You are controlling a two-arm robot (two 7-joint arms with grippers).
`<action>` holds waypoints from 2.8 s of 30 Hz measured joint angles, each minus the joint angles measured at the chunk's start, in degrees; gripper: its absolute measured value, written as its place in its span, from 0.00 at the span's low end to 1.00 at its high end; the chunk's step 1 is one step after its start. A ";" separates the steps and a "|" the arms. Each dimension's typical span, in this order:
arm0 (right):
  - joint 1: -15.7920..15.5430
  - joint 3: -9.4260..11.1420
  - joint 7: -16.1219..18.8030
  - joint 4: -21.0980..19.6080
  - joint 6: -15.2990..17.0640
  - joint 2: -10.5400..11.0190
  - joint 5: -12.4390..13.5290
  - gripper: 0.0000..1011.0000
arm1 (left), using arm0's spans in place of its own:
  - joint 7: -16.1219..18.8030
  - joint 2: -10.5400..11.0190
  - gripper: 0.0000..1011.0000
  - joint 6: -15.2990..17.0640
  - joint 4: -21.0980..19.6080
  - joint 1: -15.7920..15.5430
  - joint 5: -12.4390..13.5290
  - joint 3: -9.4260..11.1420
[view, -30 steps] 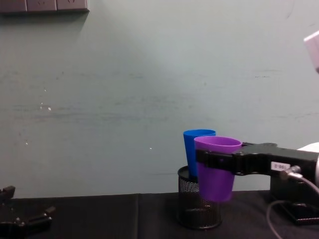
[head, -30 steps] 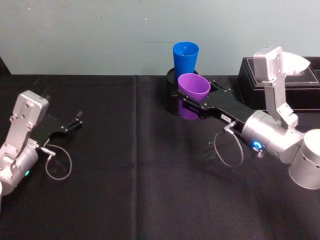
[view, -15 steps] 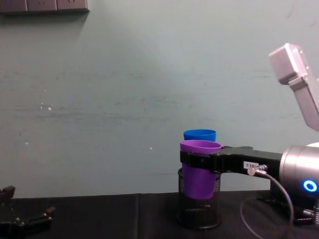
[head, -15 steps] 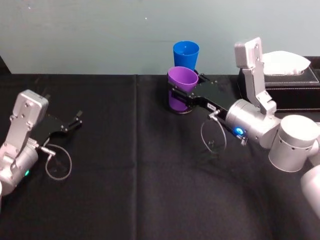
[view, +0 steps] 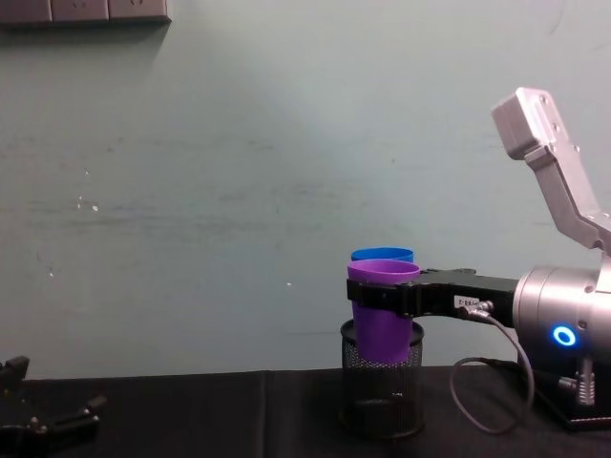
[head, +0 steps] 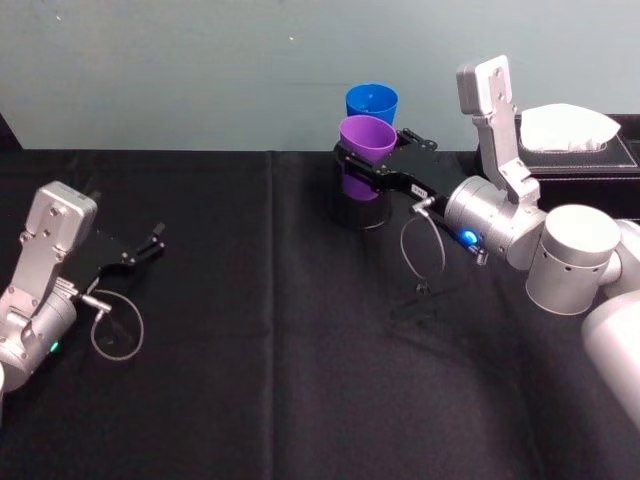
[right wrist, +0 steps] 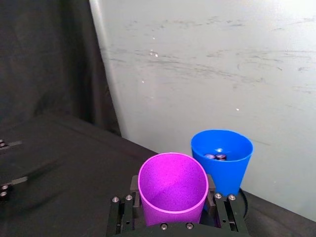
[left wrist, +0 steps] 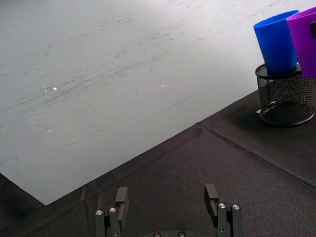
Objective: Pick up one cup with a gripper and tap it against the other cup.
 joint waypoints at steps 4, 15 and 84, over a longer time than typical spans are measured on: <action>1.03 0.33 -0.25 1.91 -0.44 -0.79 -0.68 0.73 | 0.00 0.00 0.99 0.00 0.00 0.00 0.00 0.00; 3.13 1.53 -0.52 6.17 -1.42 -2.84 -1.89 0.73 | 0.00 0.00 0.99 0.00 0.00 0.00 0.00 0.00; 3.74 3.30 0.21 7.07 -1.63 -4.41 -2.89 0.73 | 0.00 0.00 0.99 0.00 0.00 0.00 0.00 0.00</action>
